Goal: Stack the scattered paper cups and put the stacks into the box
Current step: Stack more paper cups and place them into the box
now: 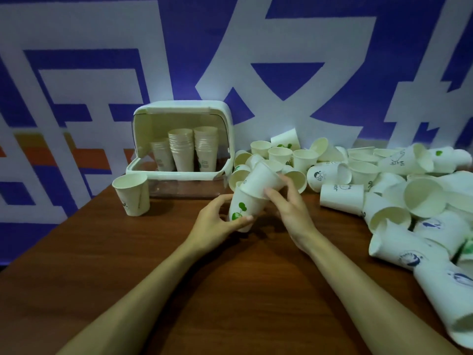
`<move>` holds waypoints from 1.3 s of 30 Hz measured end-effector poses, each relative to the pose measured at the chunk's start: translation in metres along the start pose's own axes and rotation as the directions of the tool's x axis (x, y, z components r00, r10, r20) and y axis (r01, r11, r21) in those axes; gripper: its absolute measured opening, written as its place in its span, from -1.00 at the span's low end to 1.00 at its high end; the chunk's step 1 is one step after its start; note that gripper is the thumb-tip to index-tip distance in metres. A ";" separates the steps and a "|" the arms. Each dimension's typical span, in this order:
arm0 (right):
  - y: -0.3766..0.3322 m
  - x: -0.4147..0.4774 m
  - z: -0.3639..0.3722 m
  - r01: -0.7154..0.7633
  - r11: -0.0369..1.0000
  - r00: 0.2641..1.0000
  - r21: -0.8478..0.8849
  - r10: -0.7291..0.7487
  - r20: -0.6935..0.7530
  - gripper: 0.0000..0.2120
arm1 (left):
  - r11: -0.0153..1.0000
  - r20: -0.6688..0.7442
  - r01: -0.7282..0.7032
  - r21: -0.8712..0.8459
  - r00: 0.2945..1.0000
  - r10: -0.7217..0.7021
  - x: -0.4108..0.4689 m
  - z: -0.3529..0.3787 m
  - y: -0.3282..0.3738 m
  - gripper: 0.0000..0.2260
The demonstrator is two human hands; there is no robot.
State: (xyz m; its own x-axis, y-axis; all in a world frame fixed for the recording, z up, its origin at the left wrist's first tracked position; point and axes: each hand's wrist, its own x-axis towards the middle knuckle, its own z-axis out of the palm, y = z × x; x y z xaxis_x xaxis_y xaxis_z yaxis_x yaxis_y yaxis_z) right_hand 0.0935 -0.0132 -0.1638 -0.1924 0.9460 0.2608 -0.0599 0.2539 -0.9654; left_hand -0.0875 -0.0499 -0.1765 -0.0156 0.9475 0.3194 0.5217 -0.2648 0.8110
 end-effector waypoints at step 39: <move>-0.024 0.018 0.034 0.055 0.971 0.996 0.231 -0.038 -0.077 -0.27 | 0.982 -0.223 -0.008 0.190 0.973 0.051 -0.011 -0.063 0.009 -0.44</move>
State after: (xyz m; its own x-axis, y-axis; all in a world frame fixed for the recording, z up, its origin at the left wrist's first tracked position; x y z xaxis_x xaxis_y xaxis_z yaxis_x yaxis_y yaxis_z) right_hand 0.0580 -0.0089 -0.1356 -0.1138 0.9485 0.2956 -0.2947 0.2519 -0.9218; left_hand -0.1365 -0.0737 -0.1416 -0.1789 0.8687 0.4620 0.6741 -0.2338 0.7006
